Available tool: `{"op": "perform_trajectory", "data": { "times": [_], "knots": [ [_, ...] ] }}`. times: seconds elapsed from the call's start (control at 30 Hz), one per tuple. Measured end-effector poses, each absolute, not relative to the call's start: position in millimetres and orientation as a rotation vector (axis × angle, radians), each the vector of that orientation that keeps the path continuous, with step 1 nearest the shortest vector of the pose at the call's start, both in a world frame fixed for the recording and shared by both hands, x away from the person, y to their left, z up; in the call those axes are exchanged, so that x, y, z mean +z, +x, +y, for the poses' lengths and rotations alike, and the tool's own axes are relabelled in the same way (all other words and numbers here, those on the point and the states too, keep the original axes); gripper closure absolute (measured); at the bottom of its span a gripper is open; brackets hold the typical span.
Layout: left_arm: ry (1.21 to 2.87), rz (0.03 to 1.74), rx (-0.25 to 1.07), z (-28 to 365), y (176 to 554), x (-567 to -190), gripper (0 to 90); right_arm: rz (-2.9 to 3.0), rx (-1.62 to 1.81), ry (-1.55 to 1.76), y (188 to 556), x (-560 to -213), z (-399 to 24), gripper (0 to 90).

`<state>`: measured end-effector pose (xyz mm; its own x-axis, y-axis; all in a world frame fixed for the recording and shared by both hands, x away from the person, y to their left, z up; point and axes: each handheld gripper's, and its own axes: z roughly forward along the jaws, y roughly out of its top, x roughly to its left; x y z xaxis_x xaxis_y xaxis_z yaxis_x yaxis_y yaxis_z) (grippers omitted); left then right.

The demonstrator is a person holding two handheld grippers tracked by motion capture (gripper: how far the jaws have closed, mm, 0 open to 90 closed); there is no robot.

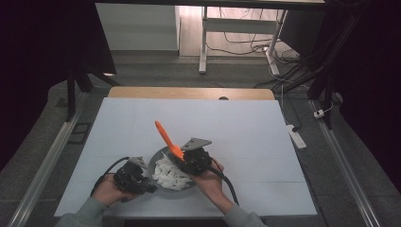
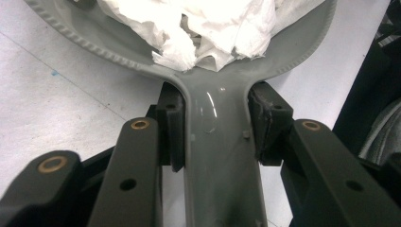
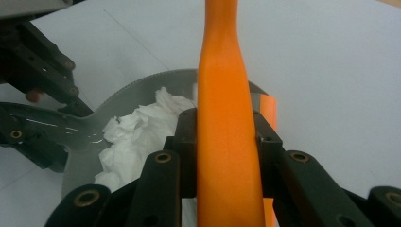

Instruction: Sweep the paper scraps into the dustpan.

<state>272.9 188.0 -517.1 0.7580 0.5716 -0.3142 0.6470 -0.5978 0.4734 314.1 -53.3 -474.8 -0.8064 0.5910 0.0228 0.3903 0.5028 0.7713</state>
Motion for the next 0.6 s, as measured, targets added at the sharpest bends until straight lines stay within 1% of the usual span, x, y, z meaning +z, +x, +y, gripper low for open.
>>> {"op": "perform_trajectory", "data": {
  "times": [0.3, 0.6],
  "knots": [
    [2.372, 0.914, -0.176, 190, 275, -521, 61.3, 2.448, 1.176, 0.903, 329, -473, -81, 70.0],
    [2.366, 0.910, -0.159, 189, 275, -522, 61.3, 2.417, 1.222, 0.932, 335, -467, -99, 70.0]
  ]
}}
